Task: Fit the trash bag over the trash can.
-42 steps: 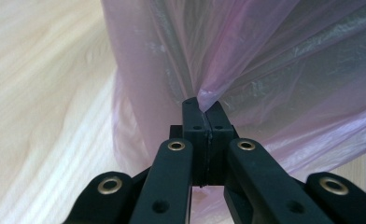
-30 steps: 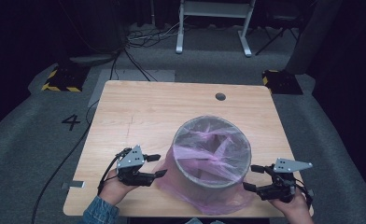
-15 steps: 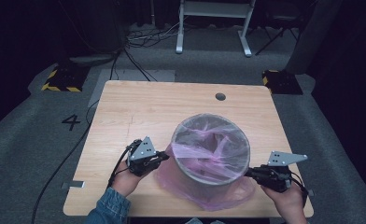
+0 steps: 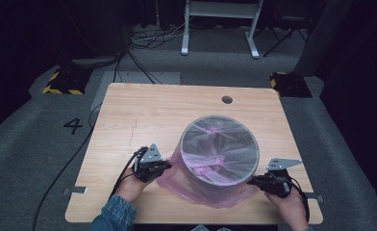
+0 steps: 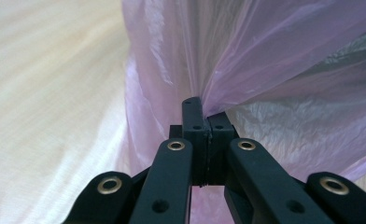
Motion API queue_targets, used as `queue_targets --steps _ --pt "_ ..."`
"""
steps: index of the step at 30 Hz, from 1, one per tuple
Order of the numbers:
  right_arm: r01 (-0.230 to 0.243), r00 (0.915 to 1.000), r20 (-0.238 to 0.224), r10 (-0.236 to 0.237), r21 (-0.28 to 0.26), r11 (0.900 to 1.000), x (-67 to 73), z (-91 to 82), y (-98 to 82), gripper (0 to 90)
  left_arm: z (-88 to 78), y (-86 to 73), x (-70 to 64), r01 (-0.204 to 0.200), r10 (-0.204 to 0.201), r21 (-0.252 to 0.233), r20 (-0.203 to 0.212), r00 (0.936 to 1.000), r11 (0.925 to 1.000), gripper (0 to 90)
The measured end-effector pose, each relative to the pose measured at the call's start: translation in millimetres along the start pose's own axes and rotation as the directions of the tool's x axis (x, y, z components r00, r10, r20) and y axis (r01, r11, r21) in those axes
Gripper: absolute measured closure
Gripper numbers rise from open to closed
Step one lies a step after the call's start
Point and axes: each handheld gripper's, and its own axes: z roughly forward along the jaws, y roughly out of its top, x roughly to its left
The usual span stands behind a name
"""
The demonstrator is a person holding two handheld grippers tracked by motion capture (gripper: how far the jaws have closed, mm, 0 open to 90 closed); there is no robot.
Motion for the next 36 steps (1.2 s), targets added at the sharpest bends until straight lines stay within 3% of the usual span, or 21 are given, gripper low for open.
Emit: queue_targets --steps 3,5,7,10,13,15,17,20,24,26,30,32,33,34,35,36 --pt "-0.004 0.9999 -0.011 0.004 0.021 1.0 -1.9 3.1 -3.1 89.8 2.0 0.8 -6.1 -0.042 0.042 0.016 0.004 0.9991 0.999 89.4" --pt "0.002 1.0 0.004 -0.002 0.066 0.998 -4.5 5.9 -7.0 90.0 -2.5 1.9 -9.6 -0.054 0.054 -0.021 0.022 0.9983 0.9983 89.2" --pt "-0.023 0.9996 0.015 0.022 0.117 0.993 -8.9 7.0 -12.7 90.0 -8.0 2.9 -11.7 -0.053 0.054 -0.047 0.012 0.9985 0.9975 89.0" --pt "-0.057 0.9984 0.006 0.057 0.119 0.991 -13.5 2.4 -18.6 90.0 -10.3 -0.1 -7.9 -0.043 0.043 -0.047 -0.003 0.9991 0.998 89.1" --pt "-0.043 0.9991 0.004 0.042 0.109 0.993 -9.5 -3.6 -17.9 90.0 -8.7 -3.8 -3.3 -0.025 0.025 -0.035 -0.003 0.9997 0.9991 89.2" --pt "-0.027 0.9996 0.014 0.025 0.112 0.993 -6.8 -5.9 -17.2 90.0 -9.0 -3.8 -7.4 -0.049 0.049 -0.036 0.003 0.9988 0.9981 89.2" --pt "-0.025 0.9992 0.034 0.021 0.131 0.991 -9.3 -6.8 -20.0 90.0 -12.6 -3.3 -13.3 -0.073 0.076 -0.085 0.034 0.9965 0.9937 89.1" --pt "-0.078 0.9962 0.05 0.071 0.148 0.986 -17.9 -8.5 -28.3 90.0 -18.8 -1.8 -16.7 -0.072 0.075 -0.128 0.019 0.997 0.9892 88.7" --pt "-0.073 0.9967 0.045 0.067 0.139 0.988 -15.9 -11.3 -30.2 89.9 -13.8 -6.1 -10.6 -0.053 0.054 -0.092 0.008 0.9985 0.9944 88.9" --pt "-0.073 0.9971 0.027 0.07 0.124 0.99 -13.7 -13.2 -28.1 89.8 -9.1 -7.6 -11.3 -0.065 0.065 -0.061 0.002 0.9979 0.996 89.3" --pt "-0.042 0.9991 0.001 0.042 0.127 0.991 -7.8 -10.3 -24.1 89.9 -4.6 -9.4 -14.5 -0.082 0.085 -0.054 0.046 0.9953 0.9951 89.4" --pt "-0.043 0.9989 -0.013 0.045 0.128 0.991 -7.2 -7.8 -25.4 89.8 -5.1 -9.9 -14.5 -0.077 0.079 -0.051 0.048 0.9957 0.9957 89.0" --pt "-0.046 0.9987 -0.015 0.048 0.126 0.991 -7.7 -8.1 -25.7 89.7 -5.7 -10.3 -13.5 -0.065 0.066 -0.05 0.032 0.9973 0.9967 87.4" --pt "-0.049 0.9986 -0.013 0.051 0.128 0.991 -8.3 -8.8 -26.0 88.7 -6.9 -11.2 -11.8 -0.048 0.049 -0.054 0.003 0.9988 0.9973 77.8" --pt "-0.044 0.9989 -0.007 0.045 0.126 0.991 -8.9 -9.9 -26.3 81.6 -8.9 -12.6 -8.7 -0.02 0.019 -0.065 -0.001 0.9998 0.9977 64.6" --pt "-0.043 0.9991 0.002 0.043 0.116 0.992 -9.3 -11.1 -26.6 67.9 -13.0 -14.8 -3.6 0.02 -0.018 -0.094 0.024 0.9995 0.9954 58.0"
